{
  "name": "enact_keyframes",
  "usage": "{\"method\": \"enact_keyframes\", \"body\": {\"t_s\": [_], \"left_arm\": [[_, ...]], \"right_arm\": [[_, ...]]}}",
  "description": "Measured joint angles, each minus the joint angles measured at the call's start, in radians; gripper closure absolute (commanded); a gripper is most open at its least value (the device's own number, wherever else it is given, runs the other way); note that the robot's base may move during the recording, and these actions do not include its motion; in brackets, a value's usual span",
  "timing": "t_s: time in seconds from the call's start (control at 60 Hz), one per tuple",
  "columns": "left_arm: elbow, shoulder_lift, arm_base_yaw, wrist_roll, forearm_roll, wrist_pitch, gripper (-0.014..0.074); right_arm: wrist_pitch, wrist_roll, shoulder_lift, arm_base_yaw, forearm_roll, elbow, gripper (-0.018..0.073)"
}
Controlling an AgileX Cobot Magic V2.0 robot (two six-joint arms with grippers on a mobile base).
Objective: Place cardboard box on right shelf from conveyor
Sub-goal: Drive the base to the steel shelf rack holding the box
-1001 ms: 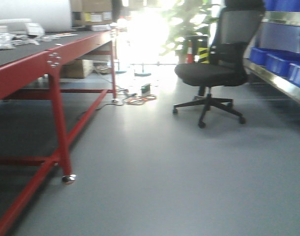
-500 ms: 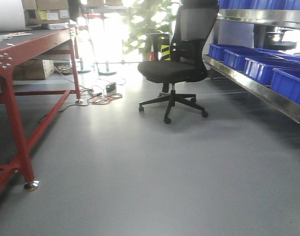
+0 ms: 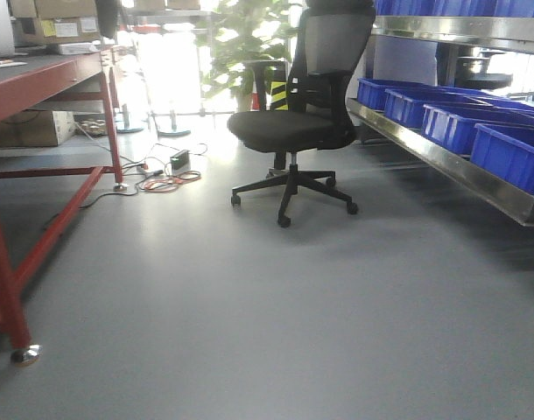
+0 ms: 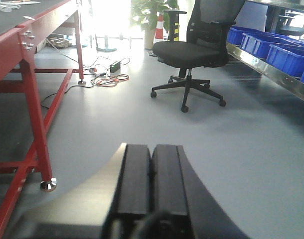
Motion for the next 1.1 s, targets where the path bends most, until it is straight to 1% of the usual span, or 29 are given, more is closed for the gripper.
{"method": "enact_keyframes", "body": {"t_s": [1.101], "left_arm": [[0.000, 0.000, 0.000, 0.000, 0.000, 0.000, 0.0713]], "right_arm": [[0.000, 0.000, -0.001, 0.000, 0.000, 0.000, 0.0313]]}}
